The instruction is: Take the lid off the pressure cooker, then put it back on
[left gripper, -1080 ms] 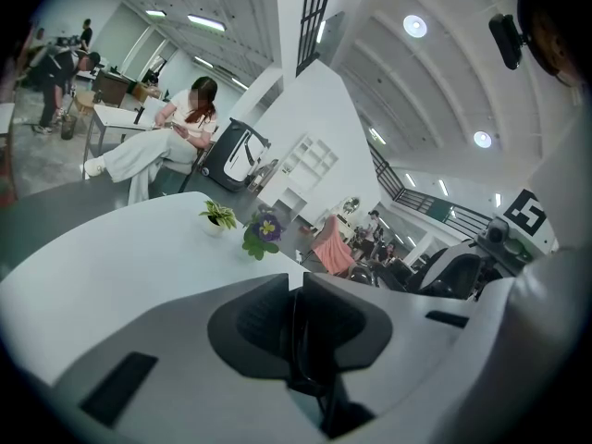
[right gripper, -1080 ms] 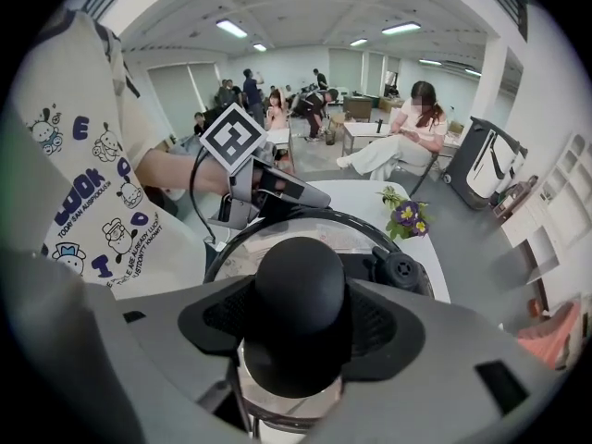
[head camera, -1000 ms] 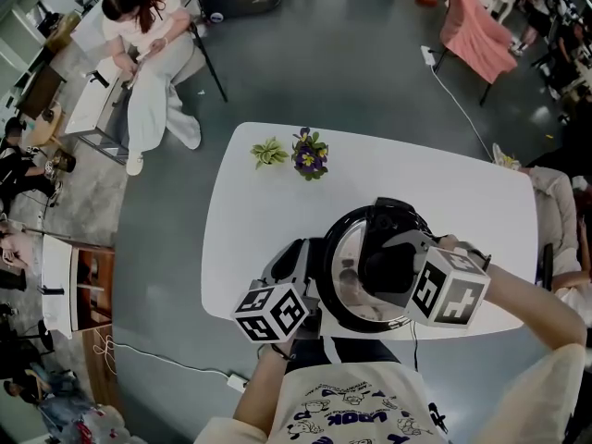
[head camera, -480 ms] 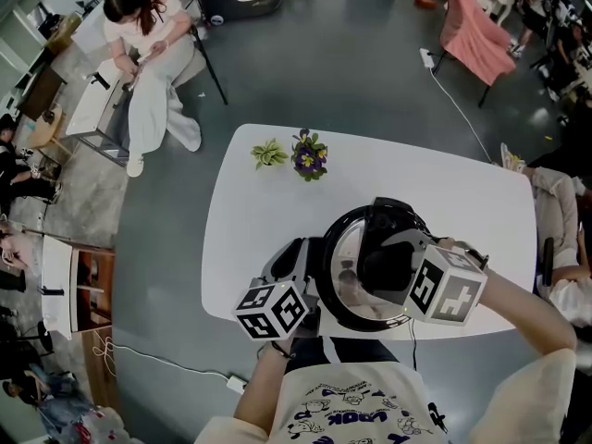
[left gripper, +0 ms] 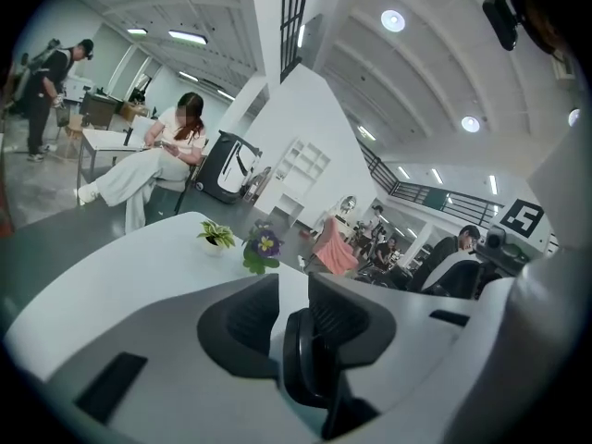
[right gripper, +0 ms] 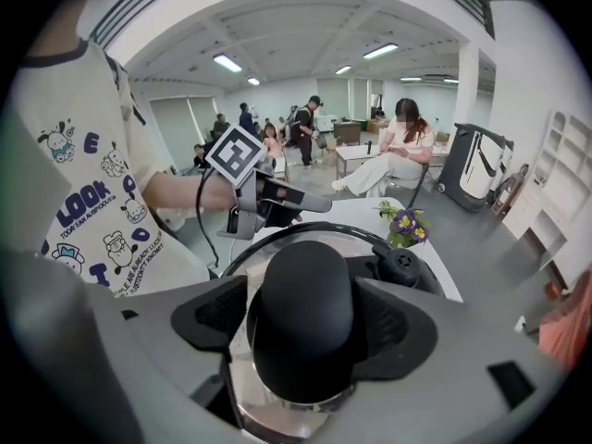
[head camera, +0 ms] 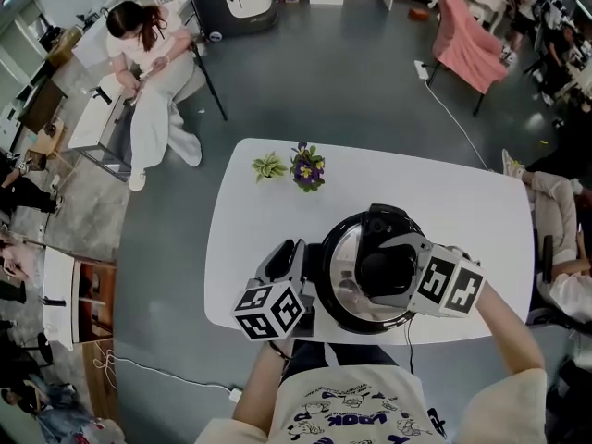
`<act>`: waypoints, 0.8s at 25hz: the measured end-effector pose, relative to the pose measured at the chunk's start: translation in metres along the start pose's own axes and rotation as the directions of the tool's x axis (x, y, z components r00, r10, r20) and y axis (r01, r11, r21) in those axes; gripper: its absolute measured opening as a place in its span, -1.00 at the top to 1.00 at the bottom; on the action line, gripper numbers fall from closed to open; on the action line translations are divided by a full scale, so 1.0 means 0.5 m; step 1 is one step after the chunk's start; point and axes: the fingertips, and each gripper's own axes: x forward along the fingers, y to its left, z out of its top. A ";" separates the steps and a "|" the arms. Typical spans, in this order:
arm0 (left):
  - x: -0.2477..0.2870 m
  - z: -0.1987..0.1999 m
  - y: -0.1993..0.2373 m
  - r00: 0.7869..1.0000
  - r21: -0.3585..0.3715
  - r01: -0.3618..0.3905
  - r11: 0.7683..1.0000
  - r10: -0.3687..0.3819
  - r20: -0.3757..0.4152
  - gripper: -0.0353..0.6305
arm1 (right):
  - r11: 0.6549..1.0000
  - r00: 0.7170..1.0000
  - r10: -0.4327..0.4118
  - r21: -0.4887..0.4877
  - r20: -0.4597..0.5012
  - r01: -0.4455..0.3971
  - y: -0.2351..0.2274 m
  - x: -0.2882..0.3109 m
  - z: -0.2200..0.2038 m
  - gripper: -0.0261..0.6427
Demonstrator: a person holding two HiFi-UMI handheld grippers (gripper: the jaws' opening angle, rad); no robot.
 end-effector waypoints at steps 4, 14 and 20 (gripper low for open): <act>-0.012 0.031 -0.011 0.999 0.036 0.005 0.999 -0.006 0.034 0.59 | 0.998 0.991 -0.063 0.016 0.116 0.062 -0.007 -0.009 0.023 -0.33; -0.037 0.137 -0.080 0.984 0.211 0.018 0.977 -0.054 0.167 0.58 | 0.919 0.819 -0.392 0.210 0.420 0.333 -0.096 -0.136 0.083 -0.16; -0.070 0.209 -0.141 0.958 0.341 -0.025 0.940 -0.075 0.276 0.60 | 0.778 0.591 -0.629 0.410 0.505 0.477 -0.134 -0.242 0.084 0.18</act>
